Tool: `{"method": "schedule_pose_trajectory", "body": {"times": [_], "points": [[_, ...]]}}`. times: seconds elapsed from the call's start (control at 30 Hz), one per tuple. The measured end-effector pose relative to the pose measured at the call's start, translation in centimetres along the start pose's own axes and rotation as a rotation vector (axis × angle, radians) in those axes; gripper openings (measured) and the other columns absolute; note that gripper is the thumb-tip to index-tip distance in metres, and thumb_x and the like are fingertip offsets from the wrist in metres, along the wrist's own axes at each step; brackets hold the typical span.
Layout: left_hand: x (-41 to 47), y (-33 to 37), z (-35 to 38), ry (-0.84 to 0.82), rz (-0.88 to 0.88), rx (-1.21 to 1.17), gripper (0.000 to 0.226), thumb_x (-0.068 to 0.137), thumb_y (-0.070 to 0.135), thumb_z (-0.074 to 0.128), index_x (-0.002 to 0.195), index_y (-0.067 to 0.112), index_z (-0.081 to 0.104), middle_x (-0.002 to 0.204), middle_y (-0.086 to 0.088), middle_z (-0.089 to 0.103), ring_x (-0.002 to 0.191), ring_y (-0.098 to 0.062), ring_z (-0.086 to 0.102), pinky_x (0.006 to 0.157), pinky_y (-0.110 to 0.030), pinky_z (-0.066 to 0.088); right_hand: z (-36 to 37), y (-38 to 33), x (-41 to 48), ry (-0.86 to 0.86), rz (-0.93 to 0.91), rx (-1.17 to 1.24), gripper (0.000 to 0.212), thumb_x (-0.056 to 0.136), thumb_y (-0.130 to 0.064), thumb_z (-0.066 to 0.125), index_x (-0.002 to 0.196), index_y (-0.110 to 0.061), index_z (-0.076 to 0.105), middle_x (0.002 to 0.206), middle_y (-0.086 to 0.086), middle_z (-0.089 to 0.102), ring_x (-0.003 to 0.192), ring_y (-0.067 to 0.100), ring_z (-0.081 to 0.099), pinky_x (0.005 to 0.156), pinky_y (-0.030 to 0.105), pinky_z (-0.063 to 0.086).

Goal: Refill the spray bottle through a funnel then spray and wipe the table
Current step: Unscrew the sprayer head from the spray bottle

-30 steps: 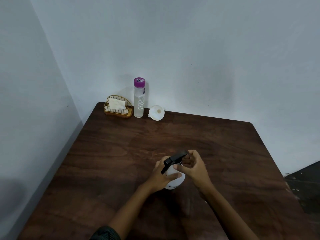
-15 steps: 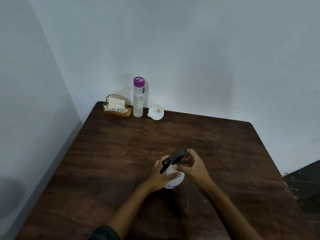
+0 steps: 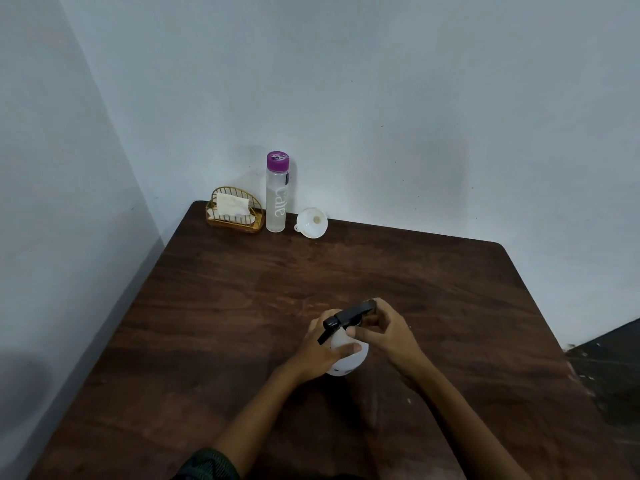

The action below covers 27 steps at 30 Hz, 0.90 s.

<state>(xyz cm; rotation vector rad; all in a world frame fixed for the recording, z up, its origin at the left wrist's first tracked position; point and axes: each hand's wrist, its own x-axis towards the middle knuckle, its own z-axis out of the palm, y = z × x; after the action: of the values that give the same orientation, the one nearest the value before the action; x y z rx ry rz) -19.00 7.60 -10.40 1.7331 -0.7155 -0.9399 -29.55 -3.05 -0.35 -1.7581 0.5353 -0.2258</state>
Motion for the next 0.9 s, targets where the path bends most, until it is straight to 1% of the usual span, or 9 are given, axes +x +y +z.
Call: {"method": "schedule_pose_trajectory", "body": {"times": [0.1,0.17,0.3,0.4,0.47,0.57,0.67,0.8,0.9], "points": [[-0.7,1.1,-0.4,-0.006,0.015,0.091,0.05,0.07,0.061,0.072,0.11,0.062,0.042,0.134,0.011,0.038,0.128,-0.015,0.037,0.106,-0.045,0.039,-0.4,-0.1,0.1,-0.031,-0.003,-0.023,0.026,0.078,-0.01,0.072,0.102,-0.01,0.062,0.103,0.007,0.066,0.097,0.018,0.062,0.083,0.027,0.052],[-0.9,1.5,-0.5,-0.021,0.064,0.18,0.039,0.082,0.046,0.068,0.107,0.059,0.041,0.137,0.009,0.035,0.131,-0.017,0.028,0.109,-0.045,0.032,-0.6,-0.1,-0.1,-0.055,0.019,-0.028,0.028,0.081,-0.011,0.069,0.109,-0.014,0.062,0.11,0.005,0.064,0.098,0.013,0.061,0.083,0.021,0.051],[-0.8,1.4,-0.5,-0.008,0.091,0.175,0.045,0.082,0.048,0.067,0.112,0.059,0.035,0.136,0.013,0.034,0.13,-0.015,0.028,0.109,-0.043,0.032,-0.6,0.0,-0.5,-0.091,0.057,0.008,0.03,0.088,-0.013,0.061,0.117,-0.022,0.061,0.117,0.004,0.057,0.105,0.013,0.058,0.086,0.024,0.051],[-0.5,0.7,-0.2,0.016,0.04,0.041,0.066,0.065,0.068,0.072,0.122,0.05,0.044,0.133,0.011,0.042,0.126,-0.013,0.041,0.105,-0.048,0.041,-0.5,-0.1,-0.6,-0.093,0.07,0.014,0.034,0.084,-0.012,0.063,0.115,-0.025,0.061,0.119,0.004,0.058,0.106,0.017,0.058,0.091,0.034,0.05],[-0.1,-0.1,0.0,0.014,0.014,0.014,0.076,0.06,0.071,0.074,0.125,0.048,0.044,0.133,0.008,0.046,0.125,-0.014,0.045,0.102,-0.049,0.044,-0.4,-0.3,-0.5,-0.076,0.063,-0.025,0.044,0.079,-0.008,0.069,0.117,-0.028,0.057,0.112,-0.001,0.062,0.101,0.01,0.059,0.087,0.028,0.05],[0.2,-0.2,0.0,0.018,-0.002,0.001,0.072,0.062,0.07,0.073,0.124,0.051,0.043,0.134,0.008,0.045,0.124,-0.013,0.045,0.102,-0.046,0.044,-0.2,-0.5,-0.2,-0.05,0.027,-0.044,0.037,0.076,-0.007,0.073,0.107,-0.019,0.057,0.105,0.002,0.065,0.097,0.012,0.061,0.081,0.023,0.052],[0.9,-1.0,0.4,0.013,0.001,0.01,0.076,0.06,0.07,0.075,0.127,0.046,0.046,0.13,0.006,0.049,0.12,-0.015,0.051,0.098,-0.047,0.047,-0.7,-0.5,-0.2,-0.084,0.004,-0.06,0.029,0.08,-0.009,0.07,0.107,-0.016,0.061,0.107,0.004,0.065,0.099,0.015,0.061,0.084,0.026,0.051],[0.7,-0.9,0.3,0.019,-0.001,0.019,0.075,0.06,0.069,0.075,0.126,0.046,0.046,0.131,0.007,0.049,0.122,-0.014,0.048,0.1,-0.046,0.046,-1.4,-0.4,-0.5,-0.144,0.042,-0.027,0.033,0.085,-0.004,0.061,0.115,-0.017,0.06,0.108,0.001,0.066,0.1,0.011,0.062,0.084,0.027,0.051],[0.5,-0.6,0.1,0.013,-0.01,0.009,0.075,0.06,0.07,0.074,0.126,0.048,0.045,0.132,0.008,0.047,0.124,-0.013,0.047,0.101,-0.045,0.046,-0.9,-0.3,-0.4,-0.092,0.058,-0.046,0.043,0.077,-0.005,0.07,0.114,-0.024,0.059,0.104,-0.002,0.066,0.098,0.01,0.061,0.081,0.024,0.051]]}}
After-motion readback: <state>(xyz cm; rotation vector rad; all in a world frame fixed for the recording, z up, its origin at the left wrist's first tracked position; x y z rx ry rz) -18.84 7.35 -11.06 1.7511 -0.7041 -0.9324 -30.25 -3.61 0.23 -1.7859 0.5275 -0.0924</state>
